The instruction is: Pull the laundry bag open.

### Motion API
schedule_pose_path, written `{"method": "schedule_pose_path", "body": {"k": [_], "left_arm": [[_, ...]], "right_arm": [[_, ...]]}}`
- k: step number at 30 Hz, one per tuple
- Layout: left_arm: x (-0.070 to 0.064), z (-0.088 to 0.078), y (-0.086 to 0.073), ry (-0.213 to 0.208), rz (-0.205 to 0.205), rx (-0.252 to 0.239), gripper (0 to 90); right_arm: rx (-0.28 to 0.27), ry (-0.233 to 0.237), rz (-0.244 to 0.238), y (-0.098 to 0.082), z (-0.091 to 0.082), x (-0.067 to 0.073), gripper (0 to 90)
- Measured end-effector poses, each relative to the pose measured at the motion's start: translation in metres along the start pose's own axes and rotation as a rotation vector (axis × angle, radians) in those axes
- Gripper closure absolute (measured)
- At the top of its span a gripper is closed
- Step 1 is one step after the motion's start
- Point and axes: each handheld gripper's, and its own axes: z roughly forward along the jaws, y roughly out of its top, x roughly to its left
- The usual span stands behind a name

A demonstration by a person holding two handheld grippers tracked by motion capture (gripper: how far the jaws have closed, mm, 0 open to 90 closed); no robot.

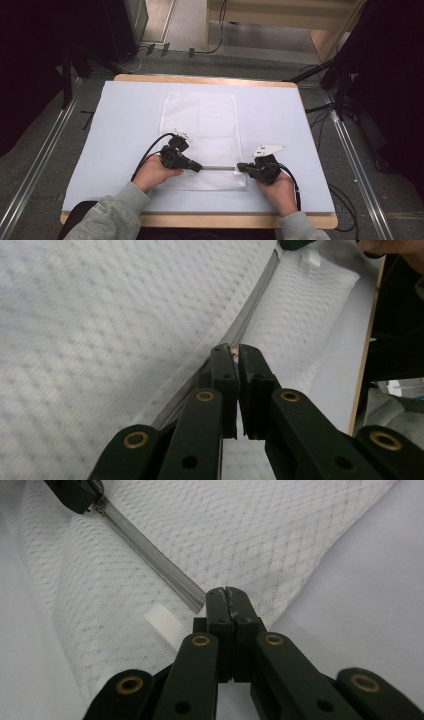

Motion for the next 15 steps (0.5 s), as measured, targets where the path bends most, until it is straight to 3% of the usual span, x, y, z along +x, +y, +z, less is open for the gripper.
{"method": "schedule_pose_path", "body": {"k": [10, 15], "left_arm": [[0.013, -0.029, -0.026, 0.044, -0.042, -0.007, 88.2], [0.026, -0.048, -0.044, 0.078, -0.088, -0.023, 88.2]], "right_arm": [[0.010, 0.005, -0.003, 0.002, 0.001, 0.000, 90.0], [0.012, 0.005, 0.000, 0.003, 0.001, 0.000, 90.0]]}}
